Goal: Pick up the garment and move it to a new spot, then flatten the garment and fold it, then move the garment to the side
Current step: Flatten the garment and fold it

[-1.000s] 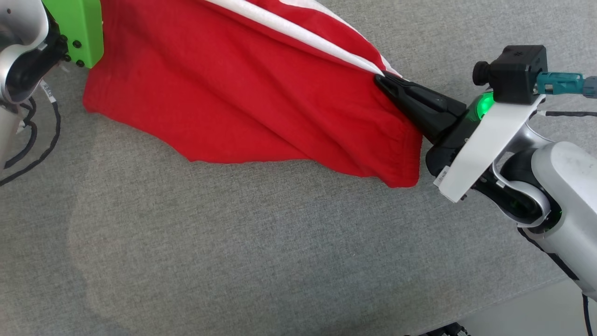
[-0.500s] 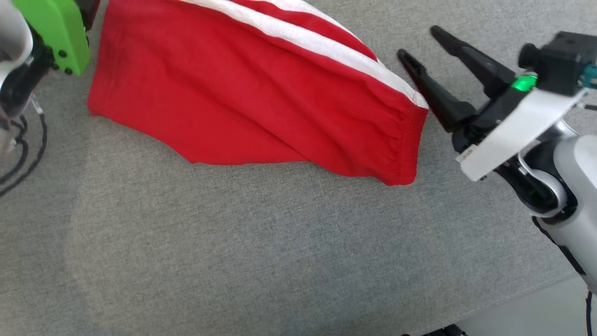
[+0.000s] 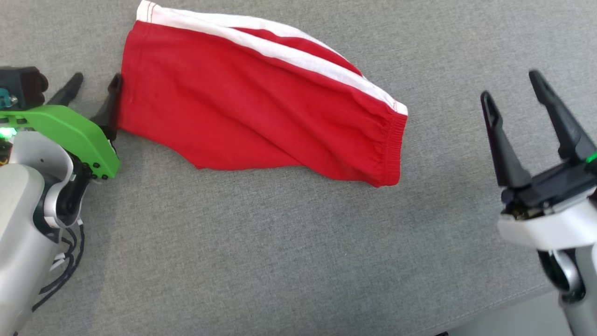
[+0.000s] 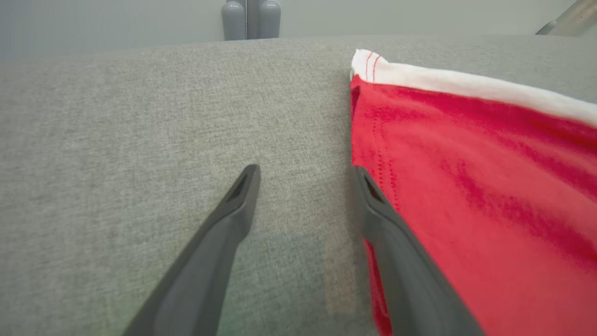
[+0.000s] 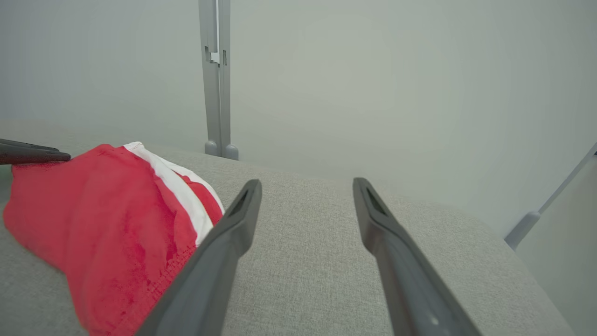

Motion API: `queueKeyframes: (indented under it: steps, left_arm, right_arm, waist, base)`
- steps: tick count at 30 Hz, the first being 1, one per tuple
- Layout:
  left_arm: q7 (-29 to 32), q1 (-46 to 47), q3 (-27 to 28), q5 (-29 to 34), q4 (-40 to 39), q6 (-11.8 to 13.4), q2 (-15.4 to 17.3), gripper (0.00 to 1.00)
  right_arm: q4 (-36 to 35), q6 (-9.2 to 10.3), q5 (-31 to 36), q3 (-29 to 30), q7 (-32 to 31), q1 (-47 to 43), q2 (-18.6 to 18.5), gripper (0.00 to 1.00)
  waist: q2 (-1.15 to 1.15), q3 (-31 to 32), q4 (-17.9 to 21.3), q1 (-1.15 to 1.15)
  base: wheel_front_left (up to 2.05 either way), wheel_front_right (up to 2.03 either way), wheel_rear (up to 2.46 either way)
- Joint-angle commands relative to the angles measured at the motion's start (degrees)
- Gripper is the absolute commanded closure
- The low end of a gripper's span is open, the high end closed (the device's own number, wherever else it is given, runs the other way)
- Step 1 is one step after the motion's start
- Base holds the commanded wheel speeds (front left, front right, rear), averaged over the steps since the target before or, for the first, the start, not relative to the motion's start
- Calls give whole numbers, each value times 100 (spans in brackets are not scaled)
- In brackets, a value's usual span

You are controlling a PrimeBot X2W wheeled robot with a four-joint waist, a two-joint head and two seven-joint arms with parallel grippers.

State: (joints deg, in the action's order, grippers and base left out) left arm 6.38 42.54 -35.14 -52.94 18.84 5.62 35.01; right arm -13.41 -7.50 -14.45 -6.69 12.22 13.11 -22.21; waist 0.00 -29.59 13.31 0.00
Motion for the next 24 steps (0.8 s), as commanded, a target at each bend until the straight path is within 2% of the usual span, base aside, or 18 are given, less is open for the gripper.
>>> queueKeyframes:
  steps: [1,7,9,14,16,17,20,24]
  left_arm:
    - [127,-32,-24,-70,65,15,-35,0]
    - [908,11,-53,-701,72,-219,-237,0]
    - [1124,14,-99,-777,42,-208,-233,0]
    - [1589,-35,-343,-662,149,1,-106,0]
    - [1725,-99,-393,-784,143,-41,-188,0]
    - [1726,-128,-388,-839,121,-66,-245,100]
    - [1745,-237,-473,-955,23,-237,-396,100]
    - [1391,-316,-397,-774,1,-99,-348,100]
  right_arm:
    - [-63,1,66,47,58,-175,128,0]
    - [-111,1,268,89,131,-709,418,0]
    - [-112,1,266,110,148,-825,465,0]
    - [-115,1,240,86,127,-943,514,0]
    - [-111,1,224,74,112,-953,516,0]
    - [-104,1,219,84,117,-966,518,0]
    - [-69,1,218,114,111,-1029,540,0]
    - [-39,1,184,46,49,-1085,554,0]
  waist:
    - [0,52,35,0]
    - [0,159,164,0]
    - [0,195,197,0]
    - [0,233,278,0]
    - [0,243,294,0]
    - [0,251,292,0]
    - [0,305,250,0]
    - [0,444,174,0]
  base:
    - [0,0,0]
    - [0,0,0]
    - [0,0,0]
    - [0,0,0]
    - [0,0,0]
    - [0,0,0]
    - [0,0,0]
    - [0,0,0]
